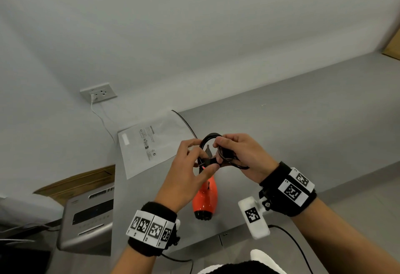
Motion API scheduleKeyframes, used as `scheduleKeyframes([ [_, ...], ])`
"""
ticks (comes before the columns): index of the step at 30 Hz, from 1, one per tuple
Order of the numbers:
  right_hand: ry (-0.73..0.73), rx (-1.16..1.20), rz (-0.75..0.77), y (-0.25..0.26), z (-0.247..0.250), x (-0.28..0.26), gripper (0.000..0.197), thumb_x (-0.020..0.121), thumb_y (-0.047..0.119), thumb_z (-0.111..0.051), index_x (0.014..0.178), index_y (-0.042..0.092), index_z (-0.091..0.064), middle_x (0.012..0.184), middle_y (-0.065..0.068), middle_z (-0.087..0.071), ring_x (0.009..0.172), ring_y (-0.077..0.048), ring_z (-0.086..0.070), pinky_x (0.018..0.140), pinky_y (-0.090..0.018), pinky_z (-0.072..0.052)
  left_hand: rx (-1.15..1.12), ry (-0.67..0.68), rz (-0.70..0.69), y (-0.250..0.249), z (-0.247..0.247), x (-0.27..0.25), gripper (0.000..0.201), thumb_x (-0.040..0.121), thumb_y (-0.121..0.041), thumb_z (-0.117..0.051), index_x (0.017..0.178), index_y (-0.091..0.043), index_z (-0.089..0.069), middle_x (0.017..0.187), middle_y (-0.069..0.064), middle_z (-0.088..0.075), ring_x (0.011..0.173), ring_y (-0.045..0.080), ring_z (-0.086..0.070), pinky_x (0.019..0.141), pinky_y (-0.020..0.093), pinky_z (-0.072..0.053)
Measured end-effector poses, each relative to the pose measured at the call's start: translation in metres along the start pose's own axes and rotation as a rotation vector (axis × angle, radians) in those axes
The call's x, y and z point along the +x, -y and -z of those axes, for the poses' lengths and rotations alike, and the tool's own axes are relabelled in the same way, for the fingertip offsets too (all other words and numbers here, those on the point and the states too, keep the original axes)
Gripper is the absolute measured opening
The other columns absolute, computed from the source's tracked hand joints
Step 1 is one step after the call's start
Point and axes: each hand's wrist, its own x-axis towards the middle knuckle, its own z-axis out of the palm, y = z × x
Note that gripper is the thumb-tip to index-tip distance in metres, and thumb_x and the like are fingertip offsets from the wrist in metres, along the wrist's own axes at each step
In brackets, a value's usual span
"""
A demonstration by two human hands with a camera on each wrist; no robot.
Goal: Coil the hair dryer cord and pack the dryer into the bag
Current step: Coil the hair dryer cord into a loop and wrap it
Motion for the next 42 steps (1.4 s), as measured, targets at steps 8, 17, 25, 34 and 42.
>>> scheduleKeyframes([
  [8, -0.075, 0.345, -0.039, 0.009, 0.021, 0.009, 0.026, 0.106, 0.012, -0.045, 0.085, 0.004, -0.058, 0.065, -0.01, -0.056, 0.07, -0.034, -0.067, 0.072, -0.037, -0.061, -0.151, -0.151, -0.037, 0.001, 0.02, -0.036, 0.006, 0.095, -0.008, -0.066, 0.091, -0.006, -0.063, 0.131, -0.016, -0.064, 0.117, 0.01, -0.064, 0.095, 0.016, -0.05],
  [17, -0.108, 0.458, -0.058, 0.011, 0.005, 0.017, 0.029, 0.102, 0.019, -0.052, 0.074, 0.011, -0.052, 0.054, 0.001, -0.028, 0.044, -0.017, -0.034, 0.073, -0.038, -0.055, -1.293, -0.321, 0.324, 0.003, 0.037, -0.038, 0.031, 0.099, -0.006, -0.043, 0.071, -0.01, -0.055, 0.101, 0.026, -0.074, 0.117, 0.043, -0.068, 0.105, 0.047, -0.052],
  [25, 0.098, 0.105, 0.104, 0.004, -0.012, 0.008, 0.022, 0.104, 0.014, -0.052, 0.091, -0.002, -0.061, 0.05, 0.004, -0.025, 0.038, -0.01, -0.025, 0.05, -0.028, -0.04, -1.016, -0.433, 0.418, 0.01, 0.007, 0.022, 0.007, 0.109, -0.016, -0.043, 0.103, -0.015, -0.045, 0.076, 0.001, -0.044, 0.06, 0.011, -0.049, 0.071, 0.029, -0.058],
  [34, 0.091, -0.144, 0.212, 0.0, 0.008, 0.0, 0.026, 0.103, 0.011, -0.055, 0.092, -0.012, -0.059, 0.062, -0.006, -0.029, 0.052, -0.016, -0.022, 0.053, -0.037, -0.018, -0.736, -0.081, 0.32, 0.005, -0.021, 0.045, 0.03, 0.101, 0.009, -0.039, 0.12, -0.012, -0.05, 0.09, 0.004, -0.073, 0.063, 0.013, -0.066, 0.059, 0.029, -0.053],
  [42, -0.13, -0.275, 0.335, -0.009, 0.016, 0.006, 0.019, 0.102, 0.012, -0.059, 0.099, -0.006, -0.067, 0.063, -0.007, -0.053, 0.047, -0.011, -0.043, 0.055, -0.033, -0.044, -0.733, 0.038, 0.31, 0.0, -0.027, 0.045, 0.032, 0.099, 0.004, -0.046, 0.118, -0.01, -0.068, 0.093, 0.008, -0.074, 0.077, 0.017, -0.067, 0.064, 0.029, -0.05],
])
